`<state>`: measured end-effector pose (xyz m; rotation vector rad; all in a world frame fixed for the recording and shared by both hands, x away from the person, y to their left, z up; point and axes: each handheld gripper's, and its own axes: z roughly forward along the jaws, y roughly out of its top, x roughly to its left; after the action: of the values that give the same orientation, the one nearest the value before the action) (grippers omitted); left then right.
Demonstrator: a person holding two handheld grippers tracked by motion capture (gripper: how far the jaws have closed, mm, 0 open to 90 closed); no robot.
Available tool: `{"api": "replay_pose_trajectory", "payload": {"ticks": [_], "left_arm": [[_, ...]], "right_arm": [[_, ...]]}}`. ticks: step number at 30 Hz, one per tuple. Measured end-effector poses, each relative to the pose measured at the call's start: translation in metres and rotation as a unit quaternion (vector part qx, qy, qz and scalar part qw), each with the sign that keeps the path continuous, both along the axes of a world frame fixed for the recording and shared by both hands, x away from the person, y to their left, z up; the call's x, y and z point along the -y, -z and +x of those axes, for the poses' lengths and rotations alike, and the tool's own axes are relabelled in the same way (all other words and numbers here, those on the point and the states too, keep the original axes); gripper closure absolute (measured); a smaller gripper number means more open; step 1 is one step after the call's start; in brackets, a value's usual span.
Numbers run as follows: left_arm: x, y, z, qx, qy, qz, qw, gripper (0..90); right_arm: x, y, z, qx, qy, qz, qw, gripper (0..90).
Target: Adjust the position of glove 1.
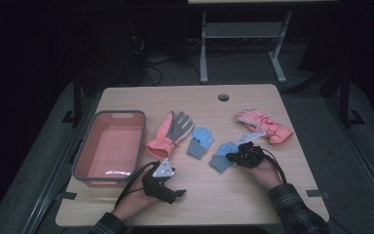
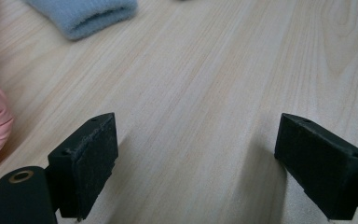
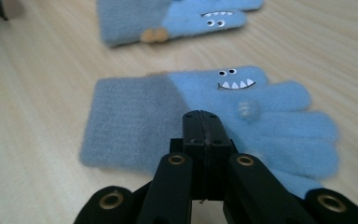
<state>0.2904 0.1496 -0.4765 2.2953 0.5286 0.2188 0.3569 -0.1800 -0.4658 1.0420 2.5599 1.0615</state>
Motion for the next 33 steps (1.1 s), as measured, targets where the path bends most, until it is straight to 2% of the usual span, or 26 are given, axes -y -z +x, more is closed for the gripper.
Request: {"api": "replay_pose_trajectory", "payload": {"ticks": [7, 28, 33], "left_arm": [[0.0, 0.0, 0.0, -0.002, -0.001, -0.002, 1.0, 12.6], [0.0, 0.001, 0.0, -0.001, -0.004, -0.003, 1.0, 12.6], [0.0, 0.001, 0.0, -0.001, -0.004, -0.003, 1.0, 12.6]], "right_arm": [[-0.006, -0.001, -0.015, 0.0, -0.018, -0.007, 0.9998, 90.0], [-0.012, -0.003, -0.067, -0.015, -0.064, -0.007, 0.9978, 90.0], [-0.015, -0.003, -0.075, -0.017, -0.073, -0.006, 0.9972, 90.0]]}}
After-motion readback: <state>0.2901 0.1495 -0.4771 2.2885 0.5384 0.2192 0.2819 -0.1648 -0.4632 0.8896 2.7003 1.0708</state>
